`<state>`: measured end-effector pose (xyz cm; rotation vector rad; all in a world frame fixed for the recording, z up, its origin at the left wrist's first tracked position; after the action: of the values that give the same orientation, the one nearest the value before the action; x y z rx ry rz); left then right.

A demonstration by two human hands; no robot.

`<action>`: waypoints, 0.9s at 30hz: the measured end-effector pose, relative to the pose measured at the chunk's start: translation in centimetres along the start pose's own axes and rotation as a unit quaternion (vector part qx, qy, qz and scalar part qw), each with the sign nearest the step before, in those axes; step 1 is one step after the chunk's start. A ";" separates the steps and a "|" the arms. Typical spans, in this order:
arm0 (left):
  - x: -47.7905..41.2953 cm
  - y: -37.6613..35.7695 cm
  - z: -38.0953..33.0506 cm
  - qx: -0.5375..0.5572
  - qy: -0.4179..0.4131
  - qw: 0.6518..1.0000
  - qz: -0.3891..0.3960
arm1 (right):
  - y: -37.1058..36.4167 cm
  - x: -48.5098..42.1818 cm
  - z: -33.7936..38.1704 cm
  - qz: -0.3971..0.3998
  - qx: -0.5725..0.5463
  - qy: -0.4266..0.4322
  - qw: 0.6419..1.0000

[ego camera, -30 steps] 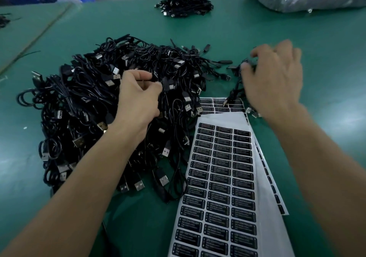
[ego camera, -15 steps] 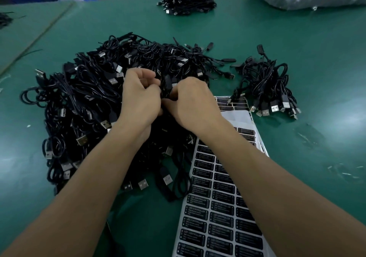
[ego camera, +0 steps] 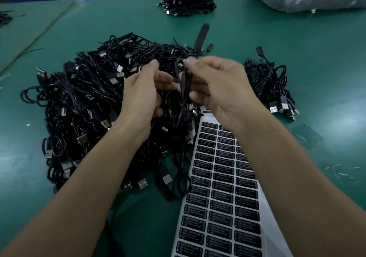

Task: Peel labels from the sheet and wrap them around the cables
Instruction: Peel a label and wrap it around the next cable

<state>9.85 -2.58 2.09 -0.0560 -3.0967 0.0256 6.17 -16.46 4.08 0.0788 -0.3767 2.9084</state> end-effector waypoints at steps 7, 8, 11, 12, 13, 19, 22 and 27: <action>1.6 -1.4 -1.3 0.011 -0.041 0.991 0.131 | -1.1 2.7 -2.1 0.139 0.000 -0.086 0.987; 1.8 -1.4 -1.6 0.017 -0.042 0.990 0.136 | -1.2 2.8 -2.1 0.146 -0.009 -0.086 0.986; 2.0 -1.4 -2.1 0.025 -0.043 0.989 0.138 | -0.8 3.2 -1.8 0.173 -0.040 -0.091 0.980; 2.1 -1.4 -2.3 0.022 -0.048 0.989 0.137 | -0.5 3.3 -1.6 0.186 -0.024 -0.088 0.978; 2.1 -1.4 -2.4 0.018 -0.055 0.989 0.137 | 0.0 3.3 -1.4 0.188 0.023 -0.077 0.979; 1.7 -1.0 -2.1 -0.002 -0.027 0.994 0.103 | 6.7 2.5 -1.3 0.007 0.466 0.044 0.884; 1.7 -1.2 -1.8 -0.025 0.002 0.990 0.141 | 9.3 2.1 -1.5 -0.006 0.531 0.005 0.848; 1.9 -1.6 -1.1 -0.151 0.025 0.957 0.246 | 9.4 2.0 -2.1 0.041 0.589 -0.041 0.806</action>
<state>7.94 -4.10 3.32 -0.8166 -2.9176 -0.4213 2.14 -24.42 -0.05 0.3637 1.4652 2.7042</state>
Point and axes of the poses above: each hand's wrist, its own x-axis away from the middle knuckle, its own y-axis out of the back of the hand, z = x × y, the point moved 2 cm from there along -x, towards the middle knuckle, and after that the axes turned 1 degree about -y, right-handed, at the moved point
